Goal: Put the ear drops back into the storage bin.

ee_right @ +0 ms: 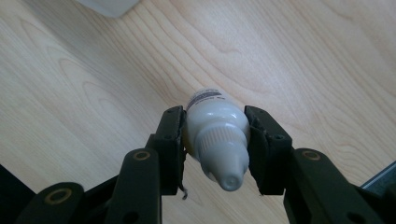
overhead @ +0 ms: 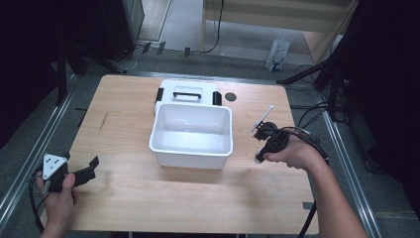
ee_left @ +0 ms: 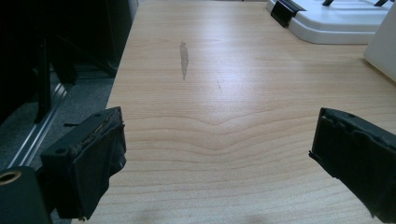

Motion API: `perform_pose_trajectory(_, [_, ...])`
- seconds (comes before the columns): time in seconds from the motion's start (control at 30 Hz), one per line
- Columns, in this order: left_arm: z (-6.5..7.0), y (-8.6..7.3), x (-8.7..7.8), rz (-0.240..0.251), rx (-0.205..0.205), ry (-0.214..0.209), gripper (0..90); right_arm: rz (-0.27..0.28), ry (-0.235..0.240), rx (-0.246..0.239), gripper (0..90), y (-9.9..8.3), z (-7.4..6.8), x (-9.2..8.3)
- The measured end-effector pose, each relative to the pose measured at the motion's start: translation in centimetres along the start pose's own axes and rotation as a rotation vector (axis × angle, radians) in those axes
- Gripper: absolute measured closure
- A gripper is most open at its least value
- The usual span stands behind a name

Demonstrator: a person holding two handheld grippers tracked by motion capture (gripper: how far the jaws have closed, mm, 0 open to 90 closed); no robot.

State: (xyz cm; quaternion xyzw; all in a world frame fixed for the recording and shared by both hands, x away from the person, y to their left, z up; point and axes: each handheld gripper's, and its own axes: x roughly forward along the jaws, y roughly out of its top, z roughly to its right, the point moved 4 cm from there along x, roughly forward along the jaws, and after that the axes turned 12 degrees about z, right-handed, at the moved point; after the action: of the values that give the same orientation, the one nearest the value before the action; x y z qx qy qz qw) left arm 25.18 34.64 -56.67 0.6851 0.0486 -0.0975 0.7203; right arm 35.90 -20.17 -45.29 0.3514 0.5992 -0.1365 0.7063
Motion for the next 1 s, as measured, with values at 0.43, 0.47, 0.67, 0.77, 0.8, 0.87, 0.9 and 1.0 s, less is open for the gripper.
perform_pose_trajectory(0.43, [0.0, 0.0, 0.0, 0.001, 0.0, 0.001, 3.5, 0.008, 0.018, -0.086, 60.9, 3.2, -0.6, -3.7])
perform_pose_trajectory(0.47, [0.0, 0.0, 0.0, 0.001, 0.0, 0.002, 3.5, 0.007, 0.019, -0.09, 60.9, 3.4, -0.7, -4.0])
perform_pose_trajectory(0.67, [0.0, 0.0, 0.0, 0.005, 0.0, 0.002, 3.5, 0.015, 0.008, -0.126, 60.9, 5.0, -1.2, -5.3])
perform_pose_trajectory(0.77, [0.0, 0.0, 0.0, 0.004, -0.001, 0.002, 3.5, 0.021, 0.005, -0.143, 60.9, 5.8, -1.6, -5.9])
perform_pose_trajectory(0.8, [0.0, 0.0, 0.0, 0.004, -0.001, 0.002, 3.5, 0.025, 0.005, -0.149, 60.9, 6.2, -1.8, -6.1])
perform_pose_trajectory(0.87, [0.0, 0.0, 0.0, 0.004, -0.001, 0.002, 3.5, 0.027, 0.005, -0.159, 60.9, 6.7, -2.0, -6.4])
perform_pose_trajectory(0.9, [0.0, 0.0, 0.0, 0.004, -0.001, 0.002, 3.5, 0.03, 0.006, -0.166, 60.9, 7.1, -2.2, -6.6])
perform_pose_trajectory(1.0, [0.0, 0.0, 0.0, 0.005, 0.0, 0.001, 3.5, 0.032, 0.007, -0.172, 60.9, 7.6, -2.5, -6.7])
